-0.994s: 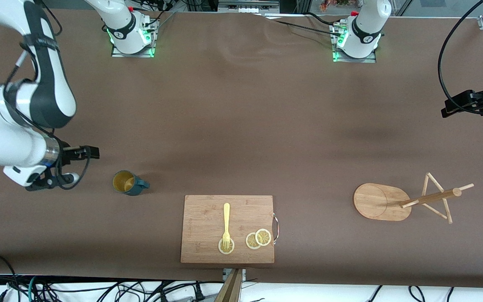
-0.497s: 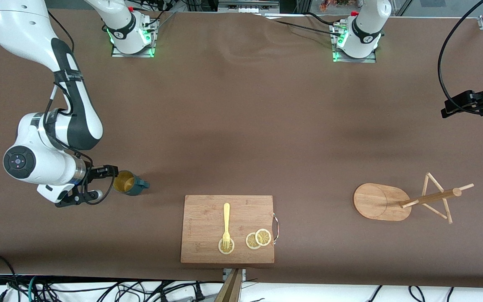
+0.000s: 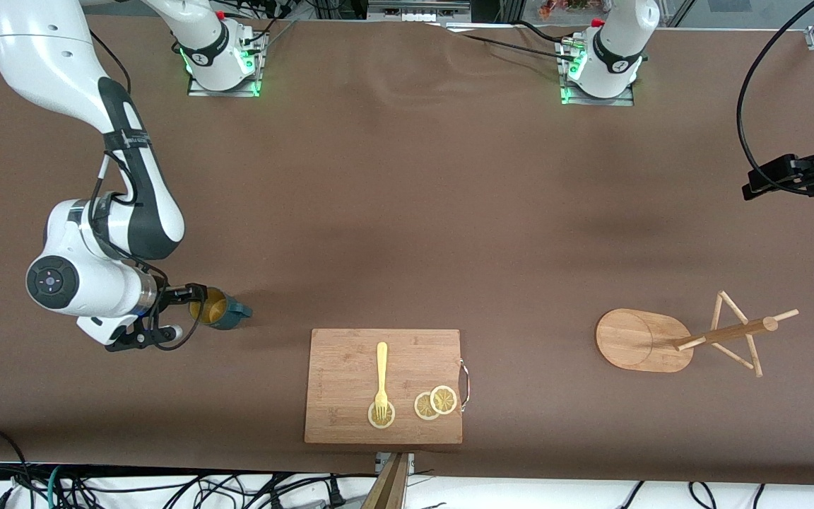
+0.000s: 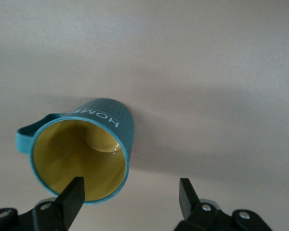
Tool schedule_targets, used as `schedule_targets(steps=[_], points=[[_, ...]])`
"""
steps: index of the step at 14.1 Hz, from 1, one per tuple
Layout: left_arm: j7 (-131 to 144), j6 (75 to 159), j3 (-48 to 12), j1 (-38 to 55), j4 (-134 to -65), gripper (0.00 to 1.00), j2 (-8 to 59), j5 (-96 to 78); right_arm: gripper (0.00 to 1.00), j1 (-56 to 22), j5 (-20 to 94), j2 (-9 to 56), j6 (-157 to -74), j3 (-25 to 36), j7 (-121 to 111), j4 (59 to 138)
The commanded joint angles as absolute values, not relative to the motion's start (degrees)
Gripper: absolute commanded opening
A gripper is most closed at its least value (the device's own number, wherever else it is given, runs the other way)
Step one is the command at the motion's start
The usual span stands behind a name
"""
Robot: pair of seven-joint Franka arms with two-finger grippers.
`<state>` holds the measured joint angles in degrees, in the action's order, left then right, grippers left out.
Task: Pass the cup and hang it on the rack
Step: 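Close the right gripper on the teal mug rim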
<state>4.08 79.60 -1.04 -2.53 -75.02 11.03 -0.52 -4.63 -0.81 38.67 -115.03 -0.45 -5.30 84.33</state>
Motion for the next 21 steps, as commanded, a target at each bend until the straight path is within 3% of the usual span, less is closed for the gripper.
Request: schedule_targets(steps=[1, 4, 7, 15, 18, 21], points=[[2.7, 79.3, -1.0, -2.6, -73.3, 1.0, 11.9, -0.5, 0.74, -4.4, -0.6, 39.6, -115.6, -0.5, -4.6, 83.1], [2.7, 79.3, -1.0, -2.5, -73.3, 1.0, 11.9, -0.5, 0.59, -4.4, 0.9, 39.7, -115.7, -0.5, -4.6, 83.2], [2.7, 79.3, -1.0, -2.6, -73.3, 1.0, 12.0, -0.5, 0.5, -4.4, 1.2, 40.0, -115.7, -0.5, -4.4, 83.2], [2.7, 79.3, -0.9, -2.7, -73.3, 1.0, 12.0, -0.4, 0.45, -4.4, 3.3, 40.9, -118.6, -0.4, -3.3, 83.4], [2.7, 79.3, -1.0, -2.6, -73.3, 1.0, 12.0, -0.4, 0.26, -4.4, 3.3, 40.8, -118.6, -0.4, -2.5, 83.4], [2.7, 79.3, -0.8, -3.0, -73.3, 1.0, 12.1, -0.4, 0.0, -4.4, 3.4, 40.8, -118.6, -0.4, -2.5, 83.4]])
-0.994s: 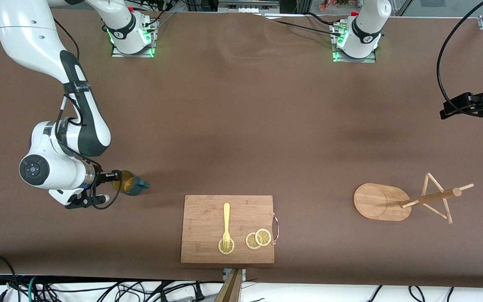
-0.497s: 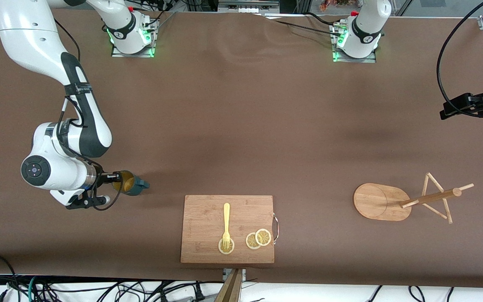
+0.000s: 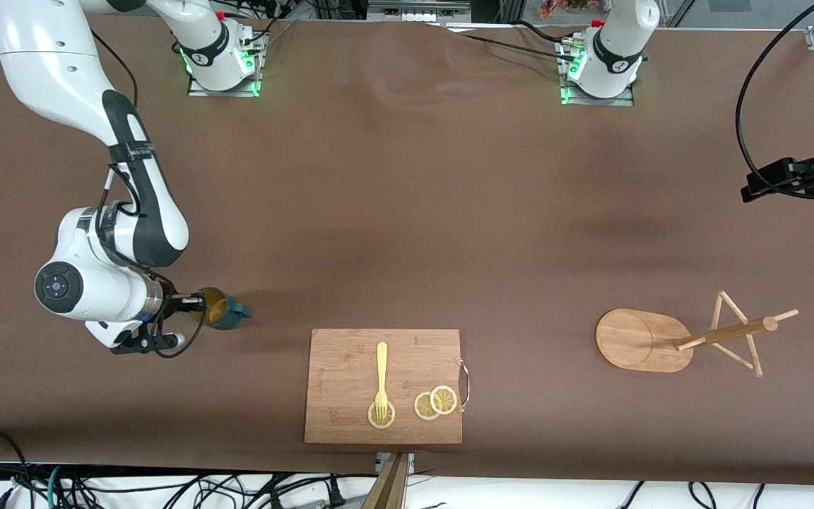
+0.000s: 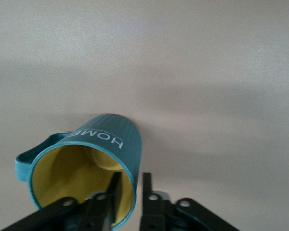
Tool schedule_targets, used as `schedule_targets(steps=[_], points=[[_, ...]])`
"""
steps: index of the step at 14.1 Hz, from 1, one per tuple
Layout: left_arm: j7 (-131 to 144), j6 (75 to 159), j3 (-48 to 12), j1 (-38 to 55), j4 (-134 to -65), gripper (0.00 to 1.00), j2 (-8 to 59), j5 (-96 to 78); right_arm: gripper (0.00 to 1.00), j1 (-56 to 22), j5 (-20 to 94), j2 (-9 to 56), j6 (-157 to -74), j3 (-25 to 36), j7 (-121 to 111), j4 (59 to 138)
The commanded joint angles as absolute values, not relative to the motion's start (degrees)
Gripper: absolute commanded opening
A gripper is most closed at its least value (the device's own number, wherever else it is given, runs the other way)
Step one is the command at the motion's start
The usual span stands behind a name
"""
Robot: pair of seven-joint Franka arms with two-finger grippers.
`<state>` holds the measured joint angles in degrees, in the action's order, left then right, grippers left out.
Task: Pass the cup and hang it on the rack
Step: 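Close the right gripper on the teal mug rim, then lift the mug with the right gripper while the left gripper approaches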
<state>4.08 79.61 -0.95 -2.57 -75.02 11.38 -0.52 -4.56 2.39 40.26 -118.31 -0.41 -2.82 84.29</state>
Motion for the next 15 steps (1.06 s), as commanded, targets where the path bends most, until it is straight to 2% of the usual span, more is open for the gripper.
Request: schedule_targets(steps=[1, 6, 11, 15], points=[[2.7, 79.3, -0.8, -3.4, -73.3, 1.0, 12.1, -0.4, 0.0, -4.4, 3.3, 40.8, -118.6, -0.4, -2.2, 83.4], [2.7, 79.4, -0.9, -3.4, -73.3, 1.0, 12.1, -0.5, 0.0, -5.4, 3.6, 39.4, -116.4, -0.9, -2.7, 83.0], [2.7, 79.3, -1.0, -3.4, -73.3, 1.0, 12.1, -0.5, 0.0, -12.0, 3.5, 36.1, -110.8, -1.1, 3.1, 82.3], [2.7, 79.3, -0.9, -3.5, -73.3, 1.0, 12.1, -0.5, 0.0, -18.9, 7.7, 36.6, -106.2, -2.5, 14.0, 77.3]])
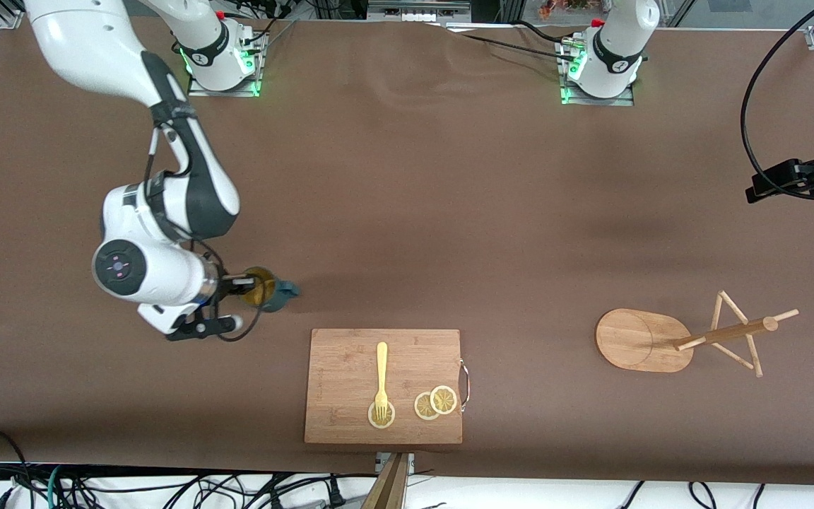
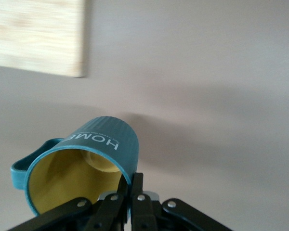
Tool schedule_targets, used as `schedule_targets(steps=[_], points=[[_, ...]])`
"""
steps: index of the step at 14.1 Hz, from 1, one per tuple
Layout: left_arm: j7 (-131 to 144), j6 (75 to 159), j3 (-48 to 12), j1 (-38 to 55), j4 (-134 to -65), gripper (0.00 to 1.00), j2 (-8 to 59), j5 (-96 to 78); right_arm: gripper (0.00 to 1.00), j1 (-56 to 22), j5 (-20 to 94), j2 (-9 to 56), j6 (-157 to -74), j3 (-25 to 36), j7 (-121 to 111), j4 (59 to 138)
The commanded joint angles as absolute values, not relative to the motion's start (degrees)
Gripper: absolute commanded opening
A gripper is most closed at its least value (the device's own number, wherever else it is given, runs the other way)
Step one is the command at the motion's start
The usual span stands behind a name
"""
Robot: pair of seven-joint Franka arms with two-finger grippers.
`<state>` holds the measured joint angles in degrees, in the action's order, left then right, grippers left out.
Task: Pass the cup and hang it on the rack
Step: 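Lift the mug with the right gripper while the left gripper approaches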
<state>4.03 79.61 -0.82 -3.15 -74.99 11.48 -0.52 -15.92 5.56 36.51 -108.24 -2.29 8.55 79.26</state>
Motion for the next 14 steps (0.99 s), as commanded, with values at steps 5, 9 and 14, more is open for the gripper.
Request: schedule_targets(steps=[5, 9, 14], points=[[2.7, 79.0, -0.9, -3.5, -73.4, 1.0, 12.8, -0.6, 0.0, -34.9, 7.8, 39.5, -107.6, -2.5, 35.7, 73.2], [2.6, 79.0, -1.4, -2.5, -73.5, 1.0, 12.9, -0.4, 0.0, -45.1, 7.3, 44.0, -109.6, -2.4, 42.5, 67.3], [2.3, 78.5, -1.6, -1.6, -74.0, 1.0, 13.0, -0.4, 0.0, -55.9, 4.0, 52.8, -116.2, -1.8, 54.0, 61.4]])
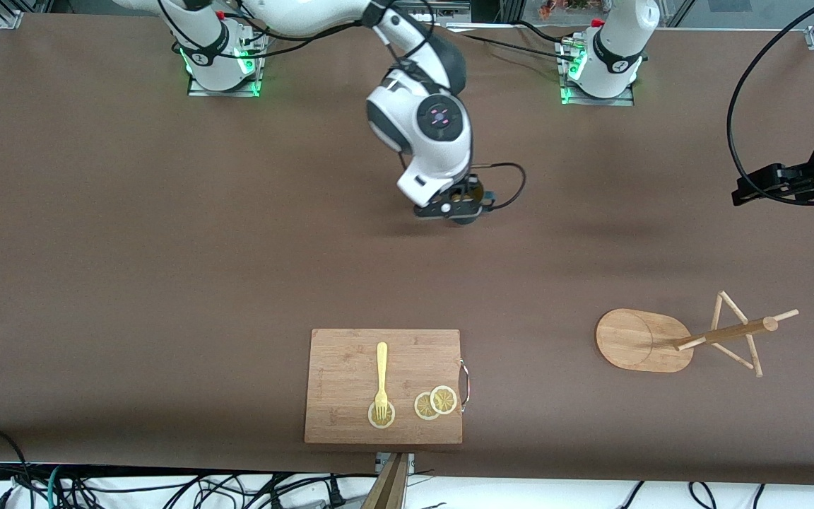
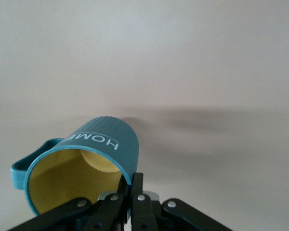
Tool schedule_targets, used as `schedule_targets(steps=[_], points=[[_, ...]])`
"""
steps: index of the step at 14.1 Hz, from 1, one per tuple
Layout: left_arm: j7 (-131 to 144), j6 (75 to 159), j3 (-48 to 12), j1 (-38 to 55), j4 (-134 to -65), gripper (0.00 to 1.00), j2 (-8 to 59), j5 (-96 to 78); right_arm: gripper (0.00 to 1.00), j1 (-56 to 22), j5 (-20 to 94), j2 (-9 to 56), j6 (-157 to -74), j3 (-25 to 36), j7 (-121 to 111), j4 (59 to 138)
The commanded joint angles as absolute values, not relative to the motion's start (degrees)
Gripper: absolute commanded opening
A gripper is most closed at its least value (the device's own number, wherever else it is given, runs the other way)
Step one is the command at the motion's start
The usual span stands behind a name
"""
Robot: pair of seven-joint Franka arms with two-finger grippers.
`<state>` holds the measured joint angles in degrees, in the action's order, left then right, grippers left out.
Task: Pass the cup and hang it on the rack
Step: 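Lift the mug with the right gripper while the left gripper approaches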
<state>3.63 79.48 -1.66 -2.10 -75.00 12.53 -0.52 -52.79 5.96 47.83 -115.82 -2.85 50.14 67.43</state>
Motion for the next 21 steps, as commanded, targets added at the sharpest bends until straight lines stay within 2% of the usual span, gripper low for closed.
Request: schedule_targets(steps=[1, 9, 13, 15, 16, 18, 20, 21], points=[[1.3, 78.5, -1.6, -1.5, -74.0, 1.0, 13.0, -0.4, 0.0, -56.9, 3.7, 53.6, -116.3, -1.7, 54.9, 60.6], [-25.4, 79.2, -1.4, -3.9, -75.5, 1.0, 15.0, -0.4, 0.0, -57.7, 3.7, 53.9, -116.3, -1.5, 56.0, 60.6], [-38.7, 79.5, -1.8, -2.9, -79.2, 1.0, 15.4, -0.7, 0.0, -58.0, 2.8, 54.3, -116.5, -1.4, 56.0, 60.6], [-44.6, 82.9, -1.7, -3.0, -85.3, 1.0, 13.1, -2.9, 0.0, -58.1, 2.5, 54.4, -116.6, -1.5, 56.0, 60.8], [-48.3, 85.1, -1.7, -3.0, -89.0, 1.0, 11.6, -4.5, 0.02, -58.1, 2.5, 54.5, -116.7, -1.5, 56.0, 60.8], [-54.8, 87.6, -1.7, -3.0, -93.8, 1.0, 10.2, -6.7, 0.17, -58.1, 2.5, 54.4, -116.9, -1.5, 56.0, 60.8], [-62.0, 88.6, -1.8, -2.9, -95.6, 1.0, 10.2, -7.6, 0.33, -58.1, 2.5, 54.4, -116.8, -1.5, 56.0, 60.8], [-66.7, 90.4, -1.8, -2.9, -97.8, 1.0, 10.2, -7.7, 0.36, -58.1, 2.5, 54.4, -116.8, -1.4, 56.0, 60.7]])
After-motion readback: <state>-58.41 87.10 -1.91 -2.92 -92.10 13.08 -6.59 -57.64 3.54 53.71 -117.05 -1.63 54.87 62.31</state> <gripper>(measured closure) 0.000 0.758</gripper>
